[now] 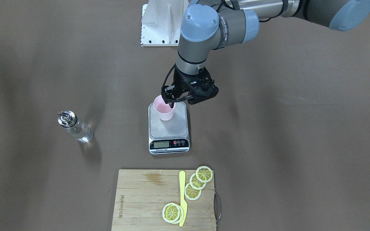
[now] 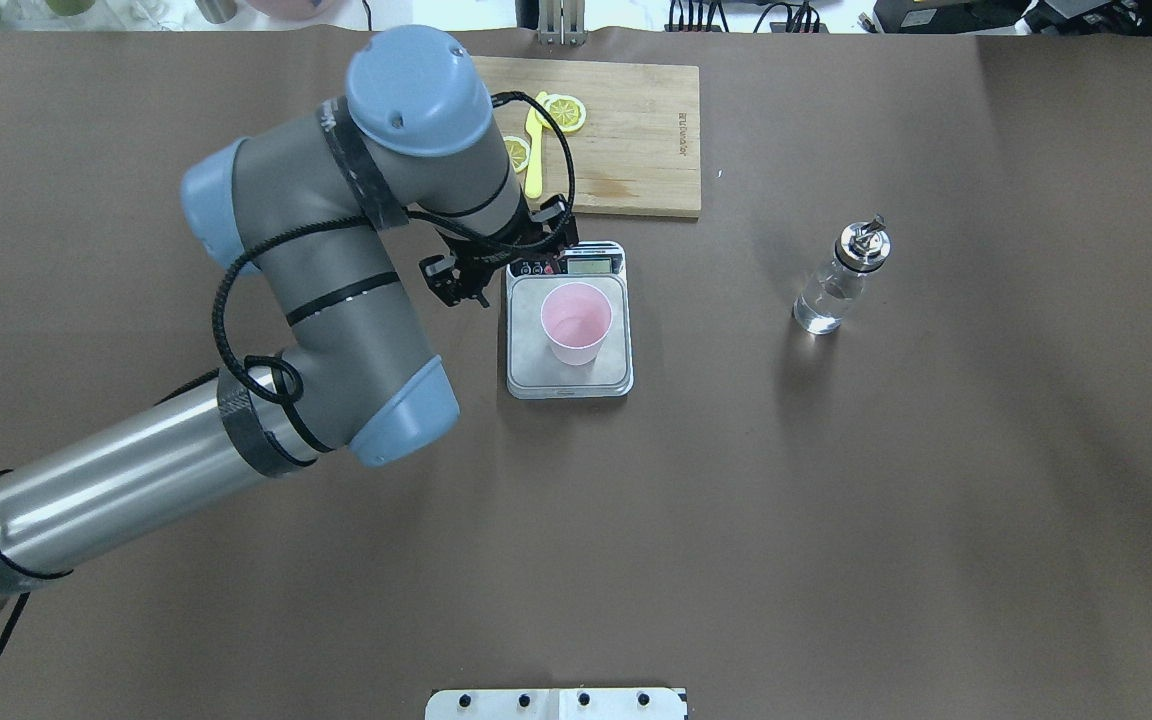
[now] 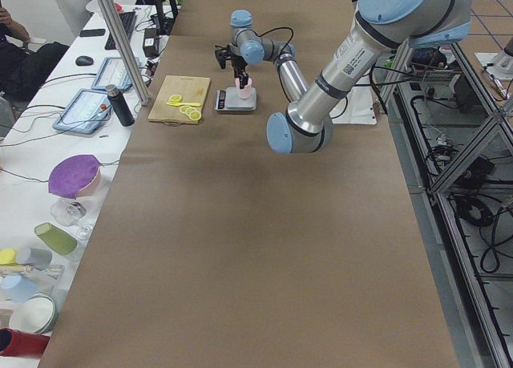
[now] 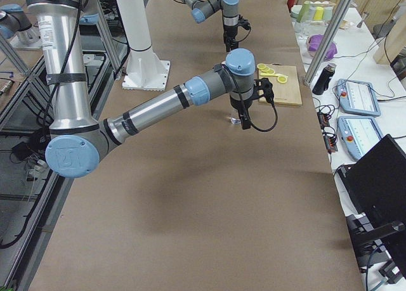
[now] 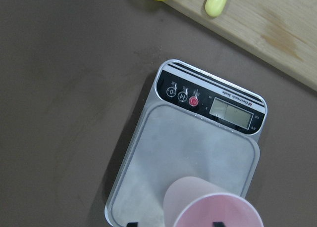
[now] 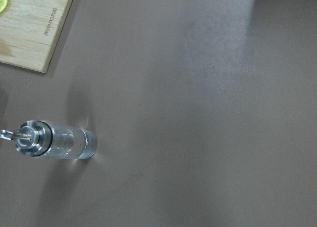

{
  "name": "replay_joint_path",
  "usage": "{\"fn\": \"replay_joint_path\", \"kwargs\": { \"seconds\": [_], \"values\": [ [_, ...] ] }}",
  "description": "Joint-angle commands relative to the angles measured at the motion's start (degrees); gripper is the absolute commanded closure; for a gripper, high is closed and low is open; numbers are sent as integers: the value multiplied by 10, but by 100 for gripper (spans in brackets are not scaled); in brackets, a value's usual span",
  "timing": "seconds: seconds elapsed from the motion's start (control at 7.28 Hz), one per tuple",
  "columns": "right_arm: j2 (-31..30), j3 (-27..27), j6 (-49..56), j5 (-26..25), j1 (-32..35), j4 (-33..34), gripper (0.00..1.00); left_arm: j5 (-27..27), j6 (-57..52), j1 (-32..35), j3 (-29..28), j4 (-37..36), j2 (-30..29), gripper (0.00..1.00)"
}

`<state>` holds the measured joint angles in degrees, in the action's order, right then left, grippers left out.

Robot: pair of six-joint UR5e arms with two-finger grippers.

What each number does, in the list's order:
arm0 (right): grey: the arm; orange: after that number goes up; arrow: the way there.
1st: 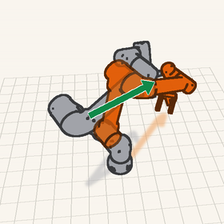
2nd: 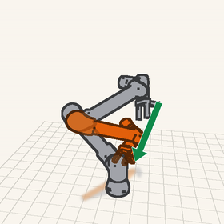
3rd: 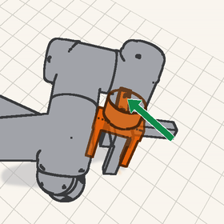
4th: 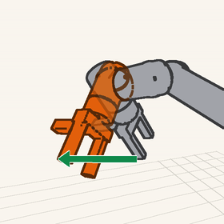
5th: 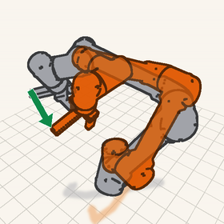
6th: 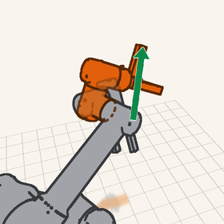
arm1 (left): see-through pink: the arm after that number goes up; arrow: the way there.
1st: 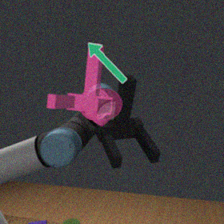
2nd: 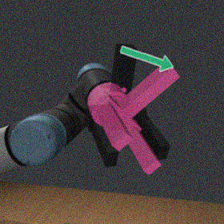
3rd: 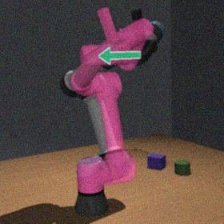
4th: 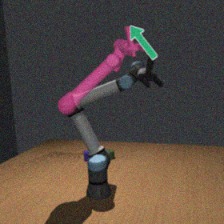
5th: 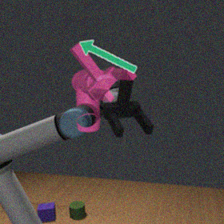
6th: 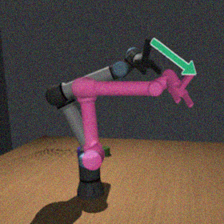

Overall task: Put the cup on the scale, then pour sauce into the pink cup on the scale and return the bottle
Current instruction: 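Withdraw the left gripper from the cup while the right gripper reaches for the sauce bottle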

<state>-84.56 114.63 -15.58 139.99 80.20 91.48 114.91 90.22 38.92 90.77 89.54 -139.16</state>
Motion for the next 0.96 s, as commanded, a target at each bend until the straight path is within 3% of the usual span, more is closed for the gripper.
{"fn": "replay_joint_path", "kwargs": {
  "seconds": [0.0, 0.14, 0.27, 0.55, 0.82],
  "values": [
    [8, 47, -57, -38, -34, -2, 0, 59, -54, 68, 38, -36, 27, 2],
    [8, 75, -114, -78, -71, -3, 0, 61, -93, 87, 61, -55, 50, 2],
    [1, 88, -166, -108, -105, -48, 0, 61, -110, 98, 69, -55, 72, 2],
    [-46, 89, -285, -173, -182, -198, 0, 61, -123, 105, 76, -54, 87, 2],
    [-72, 120, -326, -255, -266, -214, 0, 61, -130, 105, 76, -51, 101, 2]
  ]
}}
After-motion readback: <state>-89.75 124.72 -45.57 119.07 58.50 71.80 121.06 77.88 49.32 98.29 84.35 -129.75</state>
